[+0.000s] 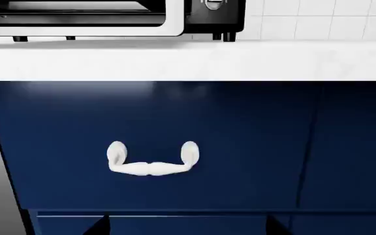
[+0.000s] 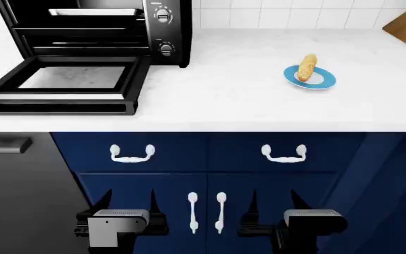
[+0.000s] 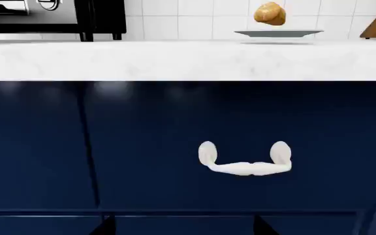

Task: Place the baguette on the tray of the toaster oven.

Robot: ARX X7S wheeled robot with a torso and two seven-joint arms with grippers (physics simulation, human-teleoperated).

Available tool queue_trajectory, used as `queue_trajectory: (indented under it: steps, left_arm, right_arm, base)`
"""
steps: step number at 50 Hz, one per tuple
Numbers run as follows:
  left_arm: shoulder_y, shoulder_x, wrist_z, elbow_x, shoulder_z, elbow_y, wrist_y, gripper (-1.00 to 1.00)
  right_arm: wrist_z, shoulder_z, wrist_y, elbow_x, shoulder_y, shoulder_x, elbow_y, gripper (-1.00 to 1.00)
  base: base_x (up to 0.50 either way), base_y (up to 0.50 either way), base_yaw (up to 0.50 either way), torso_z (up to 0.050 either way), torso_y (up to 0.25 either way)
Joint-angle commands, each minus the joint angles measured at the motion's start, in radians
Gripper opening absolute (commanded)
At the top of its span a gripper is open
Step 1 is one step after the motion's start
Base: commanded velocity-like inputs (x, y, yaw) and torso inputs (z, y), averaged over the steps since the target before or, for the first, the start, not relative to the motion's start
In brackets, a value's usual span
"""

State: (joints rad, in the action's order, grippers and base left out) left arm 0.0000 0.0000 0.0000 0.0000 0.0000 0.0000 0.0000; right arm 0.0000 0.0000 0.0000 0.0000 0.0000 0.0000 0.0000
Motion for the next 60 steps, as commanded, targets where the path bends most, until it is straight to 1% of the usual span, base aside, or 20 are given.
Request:
queue_trajectory:
  steps: [1,16,17,18,19,20,21,23,24,25,28,29,30,31,34,36,39,45,48,60]
  left_arm:
    - [-0.014,-0.013,-0.034,-0.013,0.012,-0.031,0.010,1.00]
    - [-0.016,-0.051,-0.094,-0.025,0.063,-0.055,0.051,1.00]
    - [-0.015,-0.009,-0.045,0.025,0.012,-0.052,0.047,1.00]
    - [-0.018,-0.016,-0.058,0.027,0.019,-0.047,0.037,1.00]
    - [-0.018,-0.024,-0.072,0.046,0.030,-0.042,0.065,1.00]
    - [-0.009,-0.034,-0.084,0.061,0.036,0.000,0.106,1.00]
    - [0.000,-0.039,-0.071,0.041,0.034,0.063,0.043,1.00]
    - [0.004,-0.044,-0.061,0.009,0.030,0.120,-0.024,1.00]
    - [0.001,-0.055,-0.075,0.056,0.047,0.161,-0.076,1.00]
    - [0.002,-0.060,-0.061,0.039,0.050,0.185,-0.083,1.00]
    - [-0.017,-0.072,-0.043,0.008,0.040,0.328,-0.221,1.00]
    - [-0.053,-0.075,-0.039,-0.014,0.026,0.412,-0.340,1.00]
    - [-0.067,-0.076,-0.036,-0.027,0.020,0.444,-0.389,1.00]
    - [-0.103,-0.083,-0.032,-0.037,0.016,0.501,-0.478,1.00]
    - [-0.160,-0.091,-0.029,-0.058,0.012,0.575,-0.572,1.00]
    - [-0.207,-0.094,-0.026,-0.081,0.004,0.625,-0.679,1.00]
    - [-0.239,-0.101,-0.031,-0.088,0.002,0.661,-0.735,1.00]
    - [-0.306,-0.108,-0.038,-0.114,-0.011,0.715,-0.870,1.00]
    - [-0.345,-0.110,-0.040,-0.131,-0.025,0.739,-0.929,1.00]
    - [-0.433,-0.132,-0.053,-0.143,-0.030,0.735,-1.016,1.00]
  right_arm:
    - [0.020,-0.022,0.007,0.012,0.001,0.016,-0.002,1.00]
    - [0.062,-0.060,0.022,0.054,0.008,0.053,-0.006,1.00]
    - [0.013,-0.009,0.024,0.011,0.006,0.010,-0.008,1.00]
    - [0.009,-0.008,0.013,0.049,0.004,0.013,-0.014,1.00]
    - [0.048,-0.029,0.047,-0.015,0.003,0.025,-0.036,1.00]
    - [0.041,-0.029,0.050,0.013,0.000,0.025,-0.065,1.00]
    - [0.052,-0.032,0.080,0.011,-0.004,0.027,-0.104,1.00]
    - [0.065,-0.040,0.114,0.007,-0.005,0.035,-0.144,1.00]
    - [0.062,-0.044,0.154,0.016,-0.005,0.039,-0.201,1.00]
    - [0.065,-0.050,0.180,0.013,-0.002,0.044,-0.225,1.00]
    - [0.078,-0.060,0.306,-0.003,0.024,0.057,-0.331,1.00]
    - [0.077,-0.065,0.395,-0.010,0.049,0.065,-0.419,1.00]
    - [0.080,-0.073,0.438,-0.021,0.060,0.071,-0.451,1.00]
    - [0.077,-0.090,0.502,-0.042,0.087,0.084,-0.505,1.00]
    - [0.072,-0.084,0.607,-0.035,0.130,0.087,-0.586,1.00]
    - [0.074,-0.090,0.707,-0.046,0.170,0.093,-0.656,1.00]
    - [0.065,-0.101,0.832,-0.048,0.224,0.101,-0.733,1.00]
    - [0.045,-0.099,0.946,-0.033,0.297,0.115,-0.793,1.00]
    - [0.047,-0.117,0.987,-0.041,0.339,0.124,-0.801,1.00]
    - [0.041,-0.130,1.086,-0.035,0.422,0.138,-0.806,1.00]
  base:
    - [0.00,0.00,0.00,0.000,0.000]
    - [0.00,0.00,0.00,0.000,0.000]
    - [0.00,0.00,0.00,0.000,0.000]
    - [0.00,0.00,0.00,0.000,0.000]
    - [0.00,0.00,0.00,0.000,0.000]
    - [0.00,0.00,0.00,0.000,0.000]
    - [0.00,0.00,0.00,0.000,0.000]
    - [0.00,0.00,0.00,0.000,0.000]
    - [0.00,0.00,0.00,0.000,0.000]
    - [0.00,0.00,0.00,0.000,0.000]
    - [0.00,0.00,0.00,0.000,0.000]
    - [0.00,0.00,0.00,0.000,0.000]
    - [0.00,0.00,0.00,0.000,0.000]
    - [0.00,0.00,0.00,0.000,0.000]
    - [0.00,0.00,0.00,0.000,0.000]
    - [0.00,0.00,0.00,0.000,0.000]
    - [0.00,0.00,0.00,0.000,0.000]
    - [0.00,0.00,0.00,0.000,0.000]
    - [0.00,0.00,0.00,0.000,0.000]
    - [0.00,0.00,0.00,0.000,0.000]
